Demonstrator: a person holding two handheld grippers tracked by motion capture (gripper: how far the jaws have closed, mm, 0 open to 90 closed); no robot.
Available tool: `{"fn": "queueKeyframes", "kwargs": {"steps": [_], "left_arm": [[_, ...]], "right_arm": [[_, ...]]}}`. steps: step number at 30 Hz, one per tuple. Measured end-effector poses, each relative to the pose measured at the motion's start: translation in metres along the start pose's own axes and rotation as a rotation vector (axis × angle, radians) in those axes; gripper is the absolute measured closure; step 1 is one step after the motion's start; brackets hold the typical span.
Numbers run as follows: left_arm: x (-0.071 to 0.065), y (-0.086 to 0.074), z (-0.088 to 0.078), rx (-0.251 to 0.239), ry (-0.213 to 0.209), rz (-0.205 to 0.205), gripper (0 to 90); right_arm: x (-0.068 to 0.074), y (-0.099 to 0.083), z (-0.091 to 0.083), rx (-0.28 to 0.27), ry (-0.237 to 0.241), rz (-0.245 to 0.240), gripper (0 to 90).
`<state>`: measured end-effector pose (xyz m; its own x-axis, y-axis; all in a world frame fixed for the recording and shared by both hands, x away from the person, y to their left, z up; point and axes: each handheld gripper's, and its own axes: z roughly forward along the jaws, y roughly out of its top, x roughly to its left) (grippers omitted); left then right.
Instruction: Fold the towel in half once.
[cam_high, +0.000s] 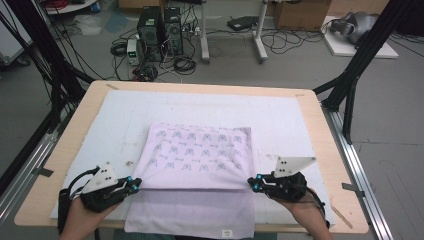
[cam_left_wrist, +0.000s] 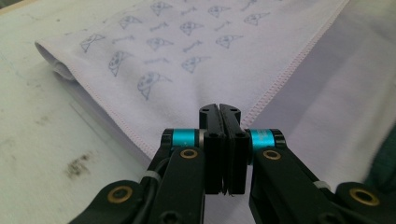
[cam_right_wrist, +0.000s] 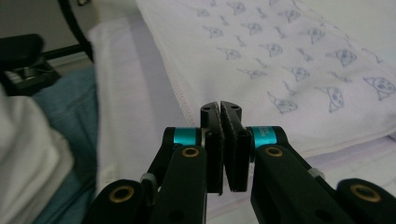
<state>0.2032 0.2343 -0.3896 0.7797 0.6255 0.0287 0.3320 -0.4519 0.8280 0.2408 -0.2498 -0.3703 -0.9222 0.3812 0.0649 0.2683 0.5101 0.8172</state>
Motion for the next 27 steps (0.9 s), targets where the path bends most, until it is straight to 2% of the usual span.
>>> {"fn": "queueKeyframes", "kwargs": {"steps": [3,4,5,6,9,10,15,18,19,21,23,25,26,27], "left_arm": [[-0.014,-0.007,-0.013,-0.002,-0.018,0.011,86.3],[-0.017,-0.008,-0.015,-0.002,-0.003,0.019,80.0],[-0.017,-0.009,-0.016,-0.004,0.013,0.017,67.2],[-0.014,-0.009,-0.016,-0.006,0.013,0.011,62.0],[0.001,-0.007,-0.009,-0.003,0.044,0.002,59.1],[0.007,-0.005,-0.004,-0.003,0.054,0.002,57.8],[0.043,0.012,0.028,-0.017,0.089,-0.051,52.8],[0.068,0.023,0.052,-0.007,0.137,-0.085,52.5],[0.076,0.025,0.06,0.005,0.159,-0.083,52.5],[0.09,0.026,0.072,0.031,0.167,-0.111,57.6],[0.1,0.023,0.079,0.054,0.157,-0.149,59.9],[0.106,0.02,0.084,0.067,0.156,-0.17,64.5],[0.109,0.02,0.085,0.059,0.165,-0.175,66.7],[0.112,0.02,0.087,0.023,0.175,-0.196,68.9]], "right_arm": [[0.015,-0.001,-0.008,0.018,0.09,-0.022,86.7],[0.018,-0.002,-0.01,0.021,0.12,-0.028,82.0],[0.019,-0.003,-0.011,0.027,0.124,-0.027,76.6],[0.018,-0.003,-0.011,0.034,0.105,-0.028,74.2],[0.004,-0.004,-0.008,0.027,0.075,0.003,66.7],[-0.002,-0.002,-0.005,0.028,0.05,0.01,65.4],[-0.048,0.011,0.013,0.068,-0.088,0.057,54.7],[-0.08,0.02,0.028,0.065,-0.149,0.098,49.2],[-0.089,0.022,0.033,0.074,-0.177,0.109,48.4],[-0.106,0.025,0.04,0.084,-0.19,0.14,47.9],[-0.116,0.024,0.044,0.081,-0.213,0.157,46.8],[-0.124,0.022,0.046,0.093,-0.215,0.178,46.3],[-0.127,0.02,0.047,0.101,-0.219,0.189,45.9],[-0.129,0.019,0.048,0.105,-0.221,0.193,45.9]]}}
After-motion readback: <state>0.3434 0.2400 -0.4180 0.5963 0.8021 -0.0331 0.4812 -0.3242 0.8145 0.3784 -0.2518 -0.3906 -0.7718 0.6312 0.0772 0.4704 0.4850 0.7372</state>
